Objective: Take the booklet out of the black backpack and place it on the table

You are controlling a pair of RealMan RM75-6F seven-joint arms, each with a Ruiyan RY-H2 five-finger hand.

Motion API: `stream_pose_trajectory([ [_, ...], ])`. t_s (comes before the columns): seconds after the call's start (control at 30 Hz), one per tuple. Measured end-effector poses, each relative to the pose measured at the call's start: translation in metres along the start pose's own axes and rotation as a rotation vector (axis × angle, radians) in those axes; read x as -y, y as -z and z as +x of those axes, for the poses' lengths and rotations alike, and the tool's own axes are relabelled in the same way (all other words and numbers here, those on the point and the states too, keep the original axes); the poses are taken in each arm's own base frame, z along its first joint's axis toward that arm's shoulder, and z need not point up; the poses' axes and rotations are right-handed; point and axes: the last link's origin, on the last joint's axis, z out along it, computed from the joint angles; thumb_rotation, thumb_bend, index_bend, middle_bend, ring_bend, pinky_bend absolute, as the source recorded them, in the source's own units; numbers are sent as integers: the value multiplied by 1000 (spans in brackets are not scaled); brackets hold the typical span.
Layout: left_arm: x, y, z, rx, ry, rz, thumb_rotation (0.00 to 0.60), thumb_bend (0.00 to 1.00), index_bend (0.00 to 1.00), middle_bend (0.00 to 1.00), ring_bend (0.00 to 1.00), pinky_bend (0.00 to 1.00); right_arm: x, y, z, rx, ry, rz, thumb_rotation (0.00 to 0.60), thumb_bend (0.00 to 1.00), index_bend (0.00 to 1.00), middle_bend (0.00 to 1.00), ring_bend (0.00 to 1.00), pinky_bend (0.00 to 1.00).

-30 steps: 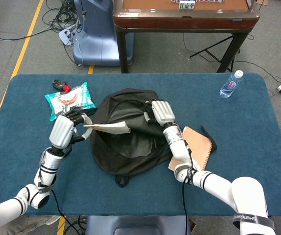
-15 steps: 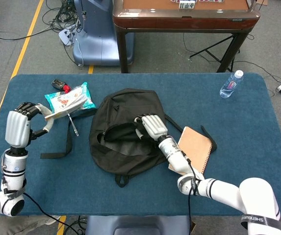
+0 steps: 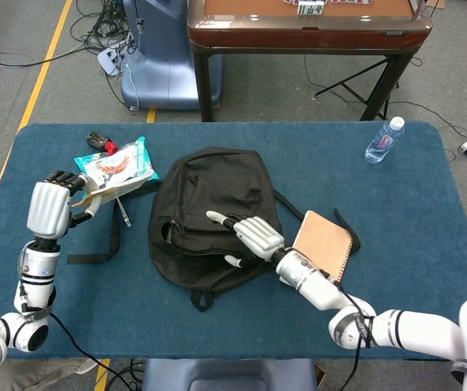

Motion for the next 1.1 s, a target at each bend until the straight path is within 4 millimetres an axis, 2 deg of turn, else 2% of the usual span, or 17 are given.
stream_pose_trajectory([
  [0.23, -19, -4, -27, 79, -34, -21, 600, 515, 730, 616, 549, 442, -1, 33, 30, -61, 24, -2, 600, 288, 17, 157, 128, 201],
  [0.43, -40, 7, -40, 165, -39, -40, 600, 514, 715, 615, 546, 442, -23, 59, 49, -133, 97, -82, 600, 288, 17, 168, 128, 201],
  [0.5, -47, 11, -42, 200, -25, -43, 600, 493, 651, 606, 540, 438, -34, 69, 52, -152, 120, -127, 600, 288, 17, 171, 128, 201],
  [0.63, -60, 22, -44, 307, 30, -41, 600, 234, 398, 498, 486, 403, -57, 87, 56, -172, 158, -214, 600, 289, 16, 175, 128, 201],
  [0.73, -64, 29, -41, 381, 58, -27, 597, 163, 275, 407, 418, 370, -70, 98, 59, -189, 186, -266, 600, 288, 17, 175, 128, 201],
  [0.8, -62, 32, -36, 412, 65, -11, 559, 152, 226, 371, 383, 358, -80, 106, 61, -203, 195, -303, 600, 288, 17, 176, 128, 201],
  [1.0, -43, 43, -20, 443, 90, 69, 372, 149, 168, 308, 321, 317, -101, 129, 64, -231, 199, -391, 600, 288, 17, 180, 128, 200],
  [1.1, -30, 50, -11, 437, 101, 120, 363, 149, 165, 300, 314, 310, -110, 142, 64, -241, 195, -430, 600, 289, 17, 183, 127, 200],
])
